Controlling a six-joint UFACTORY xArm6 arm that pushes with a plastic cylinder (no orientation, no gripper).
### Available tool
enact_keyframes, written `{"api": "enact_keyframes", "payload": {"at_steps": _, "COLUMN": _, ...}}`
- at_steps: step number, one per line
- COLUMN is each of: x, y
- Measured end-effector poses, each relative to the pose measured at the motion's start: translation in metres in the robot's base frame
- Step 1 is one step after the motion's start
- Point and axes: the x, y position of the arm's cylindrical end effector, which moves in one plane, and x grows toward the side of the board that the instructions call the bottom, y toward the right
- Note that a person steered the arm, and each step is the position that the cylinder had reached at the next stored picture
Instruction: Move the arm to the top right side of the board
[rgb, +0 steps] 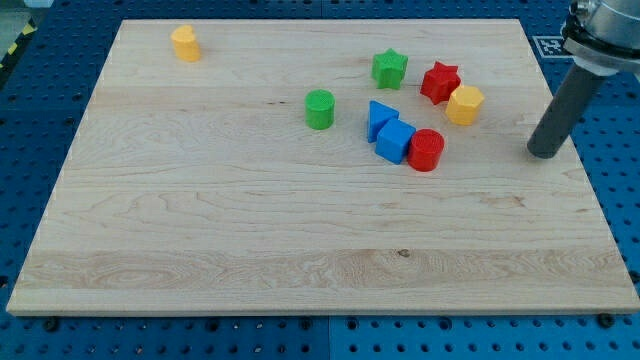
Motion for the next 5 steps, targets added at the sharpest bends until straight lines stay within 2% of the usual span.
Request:
{"api": "enact_keyframes", "payload": {"at_steps": 2, "x": -0.053, "y": 0.002}}
{"api": "enact_keyframes", "payload": {"at_steps": 5, "x": -0.099, "y": 0.009}}
